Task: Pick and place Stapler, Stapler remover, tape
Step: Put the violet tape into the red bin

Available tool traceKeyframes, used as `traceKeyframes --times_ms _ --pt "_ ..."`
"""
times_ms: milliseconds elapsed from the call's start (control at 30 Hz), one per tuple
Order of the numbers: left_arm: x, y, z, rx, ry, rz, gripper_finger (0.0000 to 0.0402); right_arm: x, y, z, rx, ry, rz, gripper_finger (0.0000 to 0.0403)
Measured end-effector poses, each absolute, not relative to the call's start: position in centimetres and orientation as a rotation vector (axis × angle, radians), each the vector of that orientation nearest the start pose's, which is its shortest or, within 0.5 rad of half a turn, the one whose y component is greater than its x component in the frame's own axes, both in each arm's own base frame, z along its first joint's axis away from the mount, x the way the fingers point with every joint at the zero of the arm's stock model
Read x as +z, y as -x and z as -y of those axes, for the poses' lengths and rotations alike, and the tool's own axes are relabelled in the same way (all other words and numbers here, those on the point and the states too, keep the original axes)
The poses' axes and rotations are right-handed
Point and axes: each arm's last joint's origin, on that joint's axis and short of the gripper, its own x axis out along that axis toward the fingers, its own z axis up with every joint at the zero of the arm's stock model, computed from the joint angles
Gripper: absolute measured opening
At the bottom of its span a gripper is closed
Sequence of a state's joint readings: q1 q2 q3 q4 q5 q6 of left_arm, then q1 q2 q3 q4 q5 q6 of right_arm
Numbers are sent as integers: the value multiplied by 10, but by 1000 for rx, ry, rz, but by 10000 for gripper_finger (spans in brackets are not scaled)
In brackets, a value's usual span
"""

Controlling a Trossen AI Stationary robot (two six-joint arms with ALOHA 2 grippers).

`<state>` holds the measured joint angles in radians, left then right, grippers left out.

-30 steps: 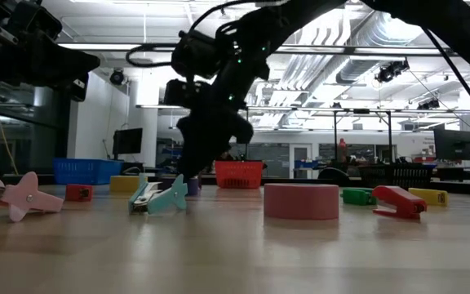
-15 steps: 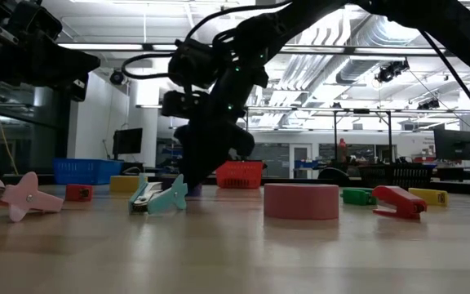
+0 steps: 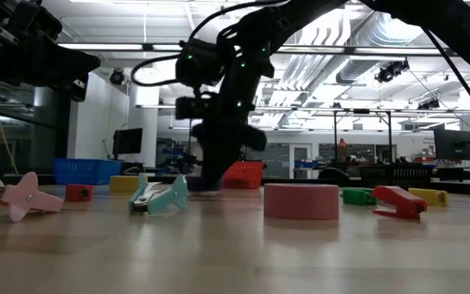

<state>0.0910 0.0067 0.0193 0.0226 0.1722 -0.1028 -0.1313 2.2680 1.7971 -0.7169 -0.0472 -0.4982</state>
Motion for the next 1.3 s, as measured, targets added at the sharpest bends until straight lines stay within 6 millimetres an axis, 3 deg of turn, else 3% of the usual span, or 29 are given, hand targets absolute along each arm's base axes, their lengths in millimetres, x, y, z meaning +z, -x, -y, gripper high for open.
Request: traceKeyframes --times_ms 233,400,600,767,967,1100,1300 --pt "172 -97 -4 -82 98 31 1 194 -446 90 91 160 -1198 33" --pt "172 -96 -4 -81 98 31 1 221 -429 124 -38 48 -1167 33" --pt "172 -96 -4 -81 98 31 1 239 -407 171 -208 -103 -1119 36" --pt "172 -96 -4 -81 98 30 1 240 -391 210 -373 -273 -1066 33" --pt "172 -96 -4 -82 98 30 1 248 -385 243 -456 -468 -872 37" --pt "172 -96 -4 -81 98 30 1 252 -389 254 -417 -526 -745 34" --pt "172 -96 -4 -81 98 30 1 249 -391 257 -507 -525 -730 36"
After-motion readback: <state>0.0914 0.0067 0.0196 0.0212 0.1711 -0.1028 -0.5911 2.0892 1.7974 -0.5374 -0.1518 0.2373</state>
